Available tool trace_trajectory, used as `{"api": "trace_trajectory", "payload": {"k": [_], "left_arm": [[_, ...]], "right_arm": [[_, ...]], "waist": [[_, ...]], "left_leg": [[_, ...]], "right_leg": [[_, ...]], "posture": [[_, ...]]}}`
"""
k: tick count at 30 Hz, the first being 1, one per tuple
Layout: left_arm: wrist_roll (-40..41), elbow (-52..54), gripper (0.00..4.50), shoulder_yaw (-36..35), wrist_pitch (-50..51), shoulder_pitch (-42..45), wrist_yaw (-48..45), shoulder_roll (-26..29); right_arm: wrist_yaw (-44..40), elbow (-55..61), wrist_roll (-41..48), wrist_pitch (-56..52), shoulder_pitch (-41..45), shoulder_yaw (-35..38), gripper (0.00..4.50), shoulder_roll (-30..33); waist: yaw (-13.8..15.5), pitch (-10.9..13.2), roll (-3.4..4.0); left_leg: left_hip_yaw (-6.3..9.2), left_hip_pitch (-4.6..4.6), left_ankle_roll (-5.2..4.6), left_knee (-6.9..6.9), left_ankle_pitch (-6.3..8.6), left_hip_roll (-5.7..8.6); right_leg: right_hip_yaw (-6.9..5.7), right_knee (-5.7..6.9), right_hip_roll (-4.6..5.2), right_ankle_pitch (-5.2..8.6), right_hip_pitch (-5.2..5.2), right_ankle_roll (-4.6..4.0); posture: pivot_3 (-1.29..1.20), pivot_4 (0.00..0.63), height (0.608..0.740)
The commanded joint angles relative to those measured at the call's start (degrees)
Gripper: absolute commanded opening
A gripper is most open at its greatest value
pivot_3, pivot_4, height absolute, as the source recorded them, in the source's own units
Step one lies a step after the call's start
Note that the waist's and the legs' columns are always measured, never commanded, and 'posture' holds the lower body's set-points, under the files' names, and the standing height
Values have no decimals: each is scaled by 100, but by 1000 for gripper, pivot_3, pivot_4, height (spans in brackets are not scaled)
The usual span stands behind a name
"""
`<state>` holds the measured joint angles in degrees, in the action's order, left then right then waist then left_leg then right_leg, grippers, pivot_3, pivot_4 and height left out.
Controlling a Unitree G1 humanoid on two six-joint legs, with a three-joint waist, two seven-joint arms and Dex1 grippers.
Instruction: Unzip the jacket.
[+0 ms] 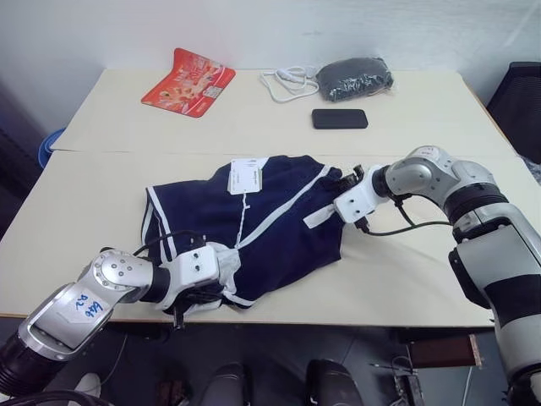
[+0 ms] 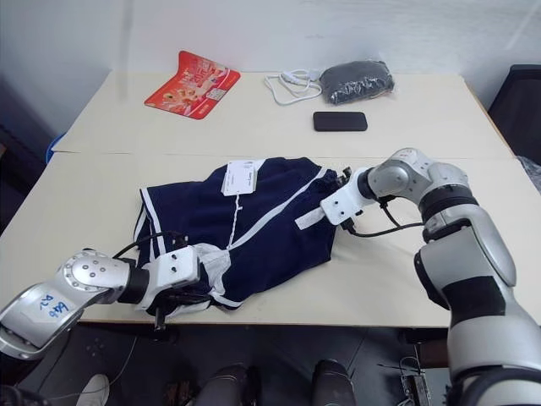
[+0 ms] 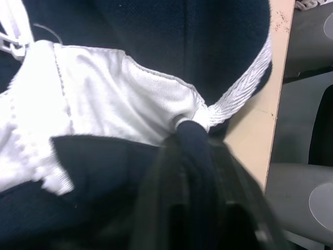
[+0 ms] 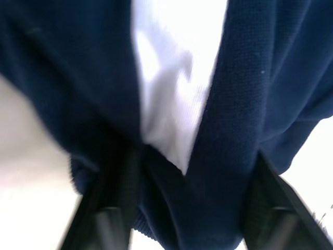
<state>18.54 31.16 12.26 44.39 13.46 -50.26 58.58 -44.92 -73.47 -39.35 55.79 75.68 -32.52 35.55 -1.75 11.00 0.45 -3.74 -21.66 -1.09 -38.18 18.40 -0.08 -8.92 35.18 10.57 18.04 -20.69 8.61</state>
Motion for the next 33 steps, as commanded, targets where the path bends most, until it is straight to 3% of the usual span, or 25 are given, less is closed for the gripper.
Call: {"api": "trace_trajectory", "payload": {"k": [1,4,5,12,14,17,21,25,28,33], "left_arm": [[-182,-73,0,2,-86,-88,-63,78],[-506,-304,0,170,-438,-99,-151,211],[-622,-407,0,221,-579,-91,-194,257],[-1824,-2161,0,559,-2459,517,-411,477],[-2026,-2725,0,593,-2957,774,-432,427],[-2168,-3776,0,590,-3730,1291,-372,200],[-2491,-5278,0,668,-5017,2030,-102,-149],[-2421,-6068,0,681,-6144,2330,-331,-336],[-2238,-6124,0,658,-6595,2213,-744,-256],[-1566,-4926,0,235,-6100,1205,-1520,313]], "right_arm": [[-159,-100,-57,-3,30,-34,1150,385],[-514,-117,44,50,-81,14,126,669],[-691,-119,132,56,-130,65,22,765],[-3291,321,1883,-209,-1178,951,22,1445],[-4016,894,2558,-596,-1703,1221,22,1617],[-4472,2842,3640,-1710,-3090,1629,22,2069],[-3978,6010,4784,-3840,-5360,2355,22,2704],[-3257,8114,5234,-5177,-7112,2979,22,2961],[-2659,8880,5154,-5744,-7734,3234,22,2850],[-1716,9067,4754,-6094,-7801,3292,22,2479]], "waist": [[4,0,0],[16,0,0],[17,0,0],[70,-2,-1],[85,-4,-1],[179,-8,2],[250,-13,3],[306,-17,-4],[292,-24,-15],[158,-31,-29]], "left_leg": [[0,0,0,0,0,1],[3,0,0,1,0,2],[4,0,0,1,0,2],[4,2,0,-4,0,8],[3,13,0,-3,0,7],[6,21,0,-4,0,6],[5,17,1,-4,1,9],[-3,16,0,-1,1,11],[-4,19,0,-2,1,9],[3,33,3,13,3,-1]], "right_leg": [[0,0,1,0,0,0],[0,-3,0,0,2,0],[-1,-4,0,0,4,0],[-7,-18,-3,0,32,0],[-9,-19,-5,0,44,0],[-14,-18,-6,0,55,0],[-18,-20,-5,0,55,1],[-18,-20,-5,0,51,1],[-15,-19,-5,0,50,1],[-9,-16,-5,0,39,1]], "posture": [[0,150,740],[0,150,740],[0,150,740],[0,150,740],[0,150,740],[0,150,740],[0,150,740],[0,150,740],[0,150,740],[0,150,740]]}}
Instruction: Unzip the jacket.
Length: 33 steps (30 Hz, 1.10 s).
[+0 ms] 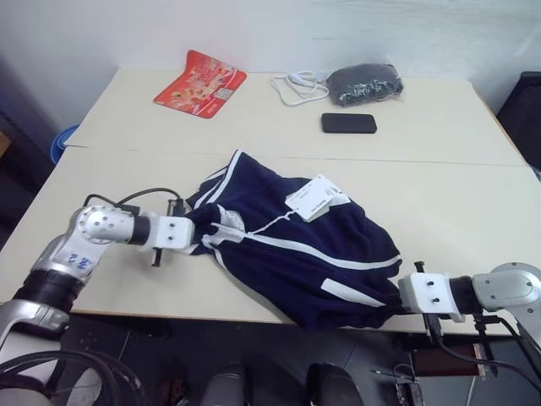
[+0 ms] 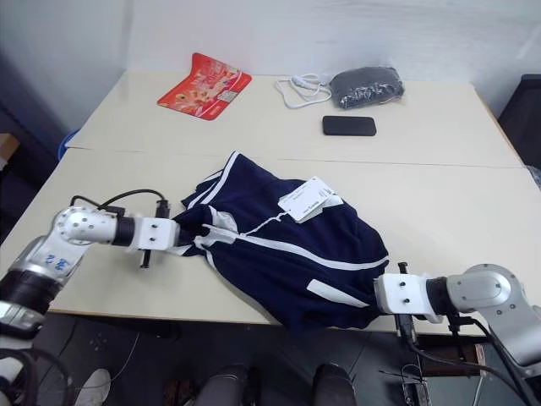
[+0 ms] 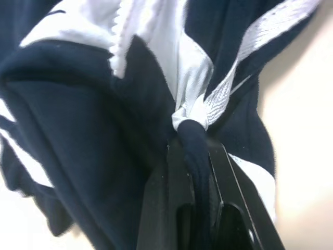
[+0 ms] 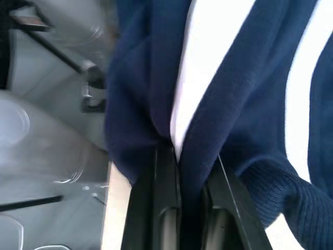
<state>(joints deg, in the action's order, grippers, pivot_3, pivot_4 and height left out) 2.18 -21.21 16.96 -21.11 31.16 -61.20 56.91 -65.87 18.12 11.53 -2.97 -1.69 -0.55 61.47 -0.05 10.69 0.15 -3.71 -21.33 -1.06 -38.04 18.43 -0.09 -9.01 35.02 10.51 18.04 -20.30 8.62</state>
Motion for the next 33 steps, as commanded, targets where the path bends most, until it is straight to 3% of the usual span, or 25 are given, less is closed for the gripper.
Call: {"api": "trace_trajectory", "payload": {"k": [1,7,15,16,24,29,33], "left_arm": [[159,531,0,-359,595,-790,-467,600],[436,1588,0,-937,1341,-1788,-430,907],[282,1933,0,-1175,1842,-2139,65,654],[297,1960,290,-1200,1909,-2170,80,637],[894,2630,2698,-1848,2777,-2740,19,598],[1728,3339,4297,-2858,3584,-3414,-408,812],[2819,3748,4451,-3881,4650,-3658,-1121,1071]], "right_arm": [[509,-133,-418,-184,-17,80,22,-175],[768,-710,-945,420,273,-106,22,-218],[436,-1198,-830,826,699,-233,22,-125],[373,-1181,-776,840,690,-221,6,-118],[183,-834,-503,548,479,86,2697,-28],[-104,-421,-56,439,379,633,4437,266],[-627,-74,864,-43,1006,983,4500,485]], "waist": [[-37,0,-3],[-22,-2,-7],[-3,-3,-8],[-1,-4,-9],[-32,-5,-9],[-2,1,-18],[-5,12,-17]], "left_leg": [[-2,2,0,1,0,0],[-5,7,0,0,0,-7],[-6,6,-1,-1,1,-4],[-6,6,-1,-2,1,-4],[-8,7,1,2,2,-10],[-6,-2,1,3,3,-29],[-6,-14,0,-6,4,-48]], "right_leg": [[1,-1,0,0,0,0],[7,1,-1,0,0,0],[8,0,0,0,1,0],[7,0,0,0,1,0],[8,-1,-3,0,-2,0],[7,-4,-3,0,-9,0],[7,-6,-6,0,-14,0]], "posture": [[0,150,740],[0,150,740],[0,150,740],[0,150,740],[0,150,740],[0,150,740],[0,150,740]]}}
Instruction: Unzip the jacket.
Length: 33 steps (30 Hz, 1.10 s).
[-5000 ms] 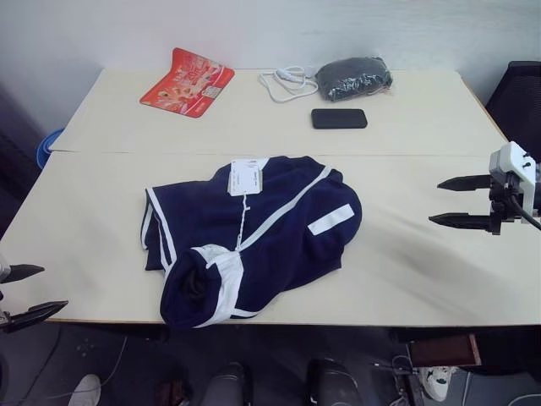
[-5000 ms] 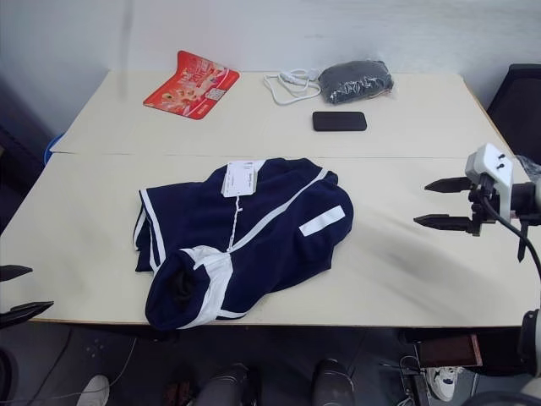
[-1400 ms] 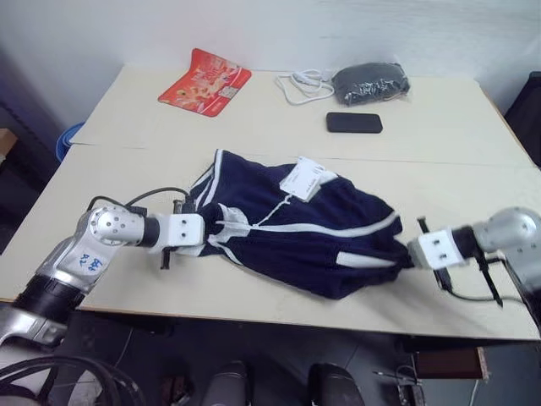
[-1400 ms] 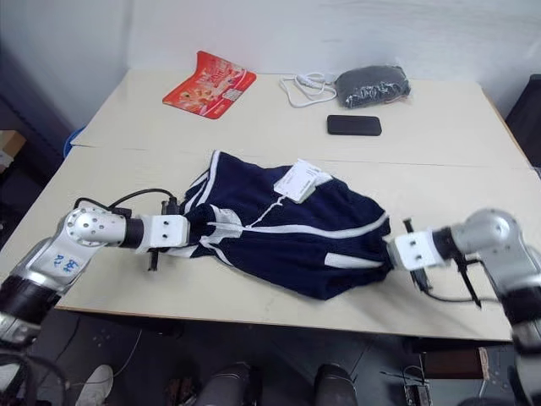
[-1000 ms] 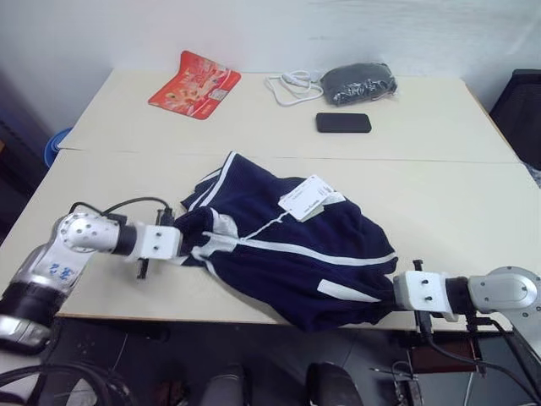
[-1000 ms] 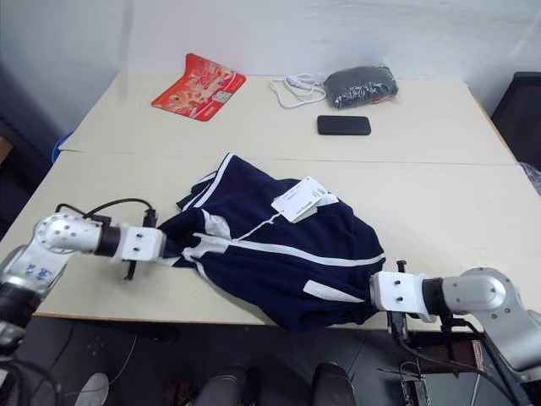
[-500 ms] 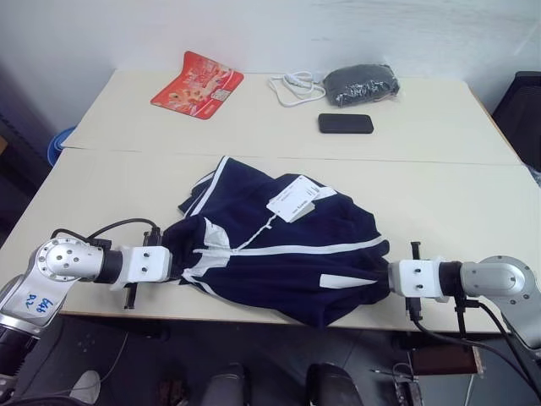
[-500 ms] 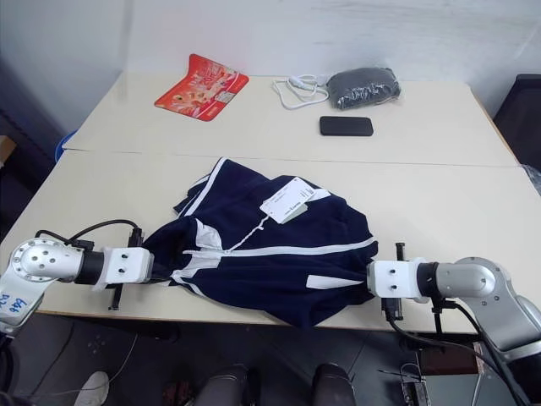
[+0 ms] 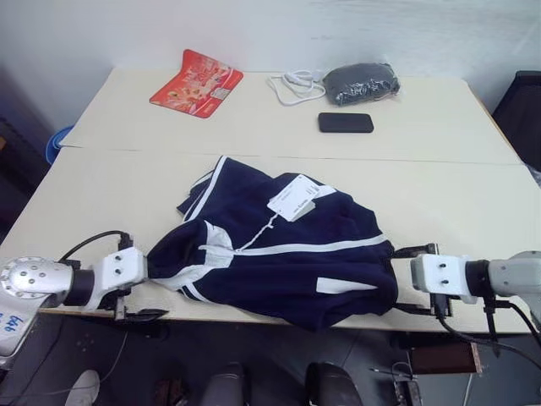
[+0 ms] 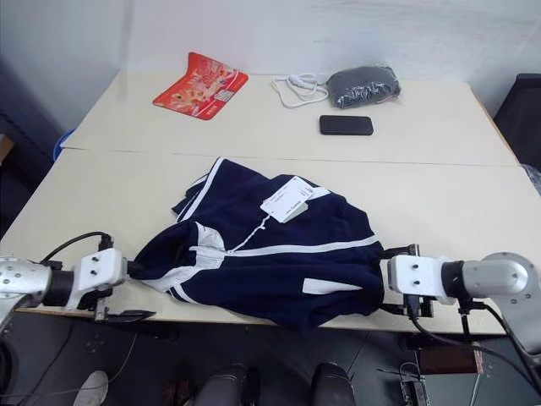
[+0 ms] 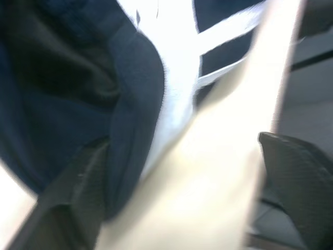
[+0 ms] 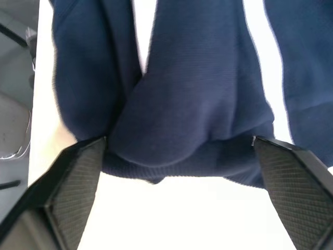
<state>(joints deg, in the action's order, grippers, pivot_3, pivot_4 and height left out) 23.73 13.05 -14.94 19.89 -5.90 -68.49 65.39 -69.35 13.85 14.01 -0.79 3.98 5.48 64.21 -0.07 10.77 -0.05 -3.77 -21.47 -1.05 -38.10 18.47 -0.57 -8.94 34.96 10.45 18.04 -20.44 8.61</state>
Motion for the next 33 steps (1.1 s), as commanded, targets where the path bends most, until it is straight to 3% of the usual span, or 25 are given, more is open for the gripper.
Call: {"api": "trace_trajectory", "payload": {"k": [1,7,11,15,20,30,33], "left_arm": [[782,306,4451,-790,704,150,-423,279],[469,-389,4451,-142,638,1612,-312,374],[38,-926,4451,772,453,2718,-379,63],[-469,-1341,4451,1510,144,3473,-331,-441],[-717,-1507,4500,1807,96,3853,-263,-867],[-960,-1510,4500,1876,-152,3734,-302,-996],[-960,-1484,4500,1865,-148,3705,-297,-1010]], "right_arm": [[-362,365,771,-418,714,343,4500,235],[-541,-335,-79,-25,3072,-1063,4500,-642],[-386,-1261,-1080,889,4113,-2056,4500,-1717],[246,-2934,-2412,2144,4949,-3051,4500,-2845],[767,-4121,-3080,2864,5542,-3449,2921,-3611],[1691,-5439,-3950,3548,6192,-3611,2921,-4104],[1710,-5636,-3989,3729,6189,-3670,2352,-4168]], "waist": [[-3,5,5],[-22,7,10],[-31,7,10],[-103,7,9],[-180,7,7],[-276,7,7],[-297,7,7]], "left_leg": [[0,0,0,-1,0,-1],[-3,1,11,1,4,0],[-19,-18,15,5,6,22],[-32,-86,16,-20,5,26],[-43,-94,18,-30,4,25],[-9,-90,21,-33,2,18],[-7,-90,20,-35,2,20]], "right_leg": [[0,0,-1,0,0,0],[2,-1,-12,1,-7,-1],[2,7,-18,2,-36,-3],[-2,52,-13,1,-117,-3],[-14,71,-13,1,-117,-3],[-11,75,-15,1,-117,-4],[-9,85,-15,1,-116,-3]], "posture": [[0,150,740],[0,150,740],[0,150,740],[0,150,740],[0,150,740],[0,150,740],[0,150,740]]}}
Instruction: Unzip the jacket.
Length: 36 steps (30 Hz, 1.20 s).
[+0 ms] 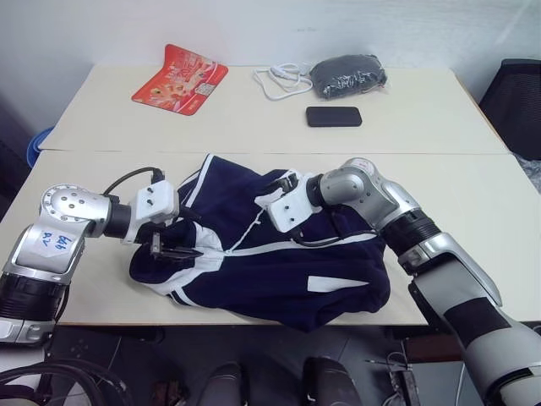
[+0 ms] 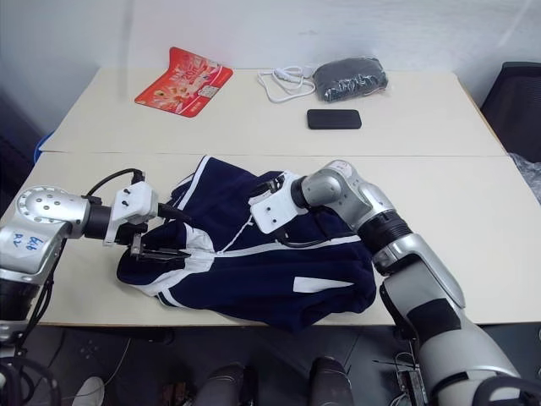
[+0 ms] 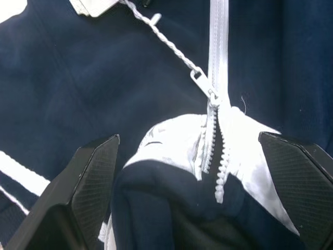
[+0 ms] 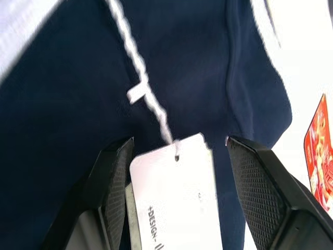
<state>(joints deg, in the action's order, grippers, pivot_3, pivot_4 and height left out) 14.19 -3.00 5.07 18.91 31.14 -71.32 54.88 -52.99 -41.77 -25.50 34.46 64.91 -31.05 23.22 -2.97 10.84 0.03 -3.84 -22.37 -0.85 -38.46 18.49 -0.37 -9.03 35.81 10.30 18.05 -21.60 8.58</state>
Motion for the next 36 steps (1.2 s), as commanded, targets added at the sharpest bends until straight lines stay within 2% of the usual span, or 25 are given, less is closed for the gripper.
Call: {"api": "trace_trajectory", "payload": {"k": [1,3,9,12,15,17,27,36], "left_arm": [[-13,116,4500,-130,-54,4,-8,30],[-32,84,4500,-108,-61,27,12,-1],[-85,22,4500,-86,-120,52,16,-50],[-110,-22,4500,-90,-151,62,1,-75],[-133,-78,4500,-82,-193,83,-10,-98],[-162,-130,4500,-68,-239,111,-15,-118],[-247,-382,4500,-19,-399,309,-98,-203],[-352,-607,4500,31,-553,485,-156,-330]], "right_arm": [[115,-106,-62,242,88,-29,2034,-100],[307,-134,-206,319,93,-65,1355,-161],[586,13,-558,341,55,-163,1355,-236],[351,138,-397,216,-67,-127,1355,-211],[360,301,-431,153,-150,-105,1949,-121],[551,471,-600,184,-180,-119,2574,-25],[500,1642,-892,84,-453,-139,2574,452],[604,1636,-1128,-40,-610,-388,2574,82]], "waist": [[-14,0,0],[-25,0,0],[-30,0,0],[-29,0,0],[-28,0,0],[-22,0,0],[-11,0,0],[-21,0,0]], "left_leg": [[1,-1,0,-1,0,0],[6,0,0,1,0,-1],[12,2,1,1,-1,-2],[12,2,1,0,-1,-2],[12,2,1,-1,-1,-2],[13,2,1,-2,-1,-1],[11,-1,1,-9,-1,-1],[9,1,1,-8,-1,-2]], "right_leg": [[0,0,0,0,0,0],[0,0,0,0,0,0],[0,3,-1,0,0,0],[0,3,-1,0,0,0],[1,3,-1,0,0,0],[2,3,-1,0,0,0],[2,5,-1,0,0,0],[1,5,-1,0,0,0]], "posture": [[0,150,740],[0,150,740],[0,150,740],[0,150,740],[0,150,740],[0,150,740],[0,150,740],[0,150,740]]}}
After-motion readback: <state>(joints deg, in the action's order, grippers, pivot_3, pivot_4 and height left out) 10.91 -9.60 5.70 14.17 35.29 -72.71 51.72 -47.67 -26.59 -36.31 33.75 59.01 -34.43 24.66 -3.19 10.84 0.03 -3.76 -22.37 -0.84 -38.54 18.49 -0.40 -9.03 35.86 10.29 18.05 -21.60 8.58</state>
